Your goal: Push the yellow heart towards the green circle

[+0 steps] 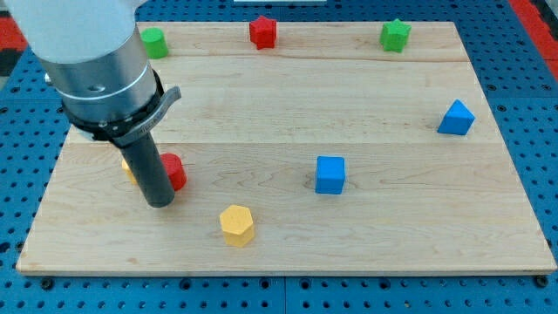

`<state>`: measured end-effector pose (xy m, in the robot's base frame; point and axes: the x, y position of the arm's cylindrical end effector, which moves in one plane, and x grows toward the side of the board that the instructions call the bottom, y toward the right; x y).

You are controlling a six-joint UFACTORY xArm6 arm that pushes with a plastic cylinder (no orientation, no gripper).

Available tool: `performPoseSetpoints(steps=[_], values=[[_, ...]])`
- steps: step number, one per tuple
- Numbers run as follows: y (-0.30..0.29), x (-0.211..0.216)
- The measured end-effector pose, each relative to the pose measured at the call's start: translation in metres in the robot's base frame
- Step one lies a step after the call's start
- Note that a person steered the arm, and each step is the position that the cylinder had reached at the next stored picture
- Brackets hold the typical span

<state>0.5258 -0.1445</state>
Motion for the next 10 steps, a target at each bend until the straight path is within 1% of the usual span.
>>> performPoseSetpoints(steps=[1,2,4,6,7,8,9,10], values=[[-0.038,0.03],[-0.038,0.026],[-0.038,-0.047],[-0.041,-0.111],[-0.085,-0.074],[-0.088,-0.075],[-0.078,-0.097],[-0.055,-0.101]])
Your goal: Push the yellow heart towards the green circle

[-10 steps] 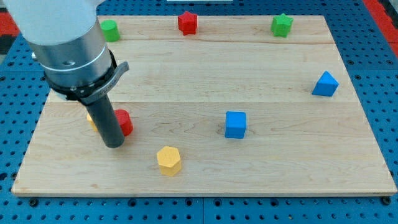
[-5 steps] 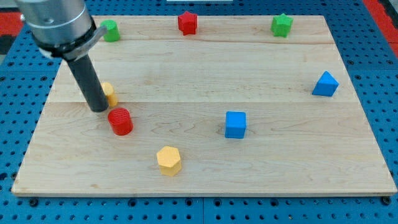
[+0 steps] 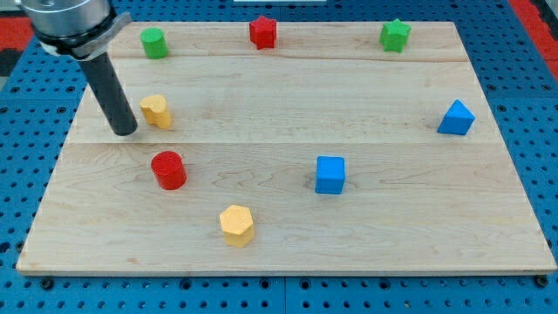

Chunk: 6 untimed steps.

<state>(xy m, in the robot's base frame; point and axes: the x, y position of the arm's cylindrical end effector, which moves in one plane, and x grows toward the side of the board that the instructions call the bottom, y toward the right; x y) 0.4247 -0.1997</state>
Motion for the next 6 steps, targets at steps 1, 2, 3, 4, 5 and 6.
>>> performPoseSetpoints(steps=[1,2,3,4,5,6], values=[[0.019,0.001],[0.033,-0.026],[0.045,-0.051],[0.055,-0.013],[0.115,-0.003],[0.153,-0.053]])
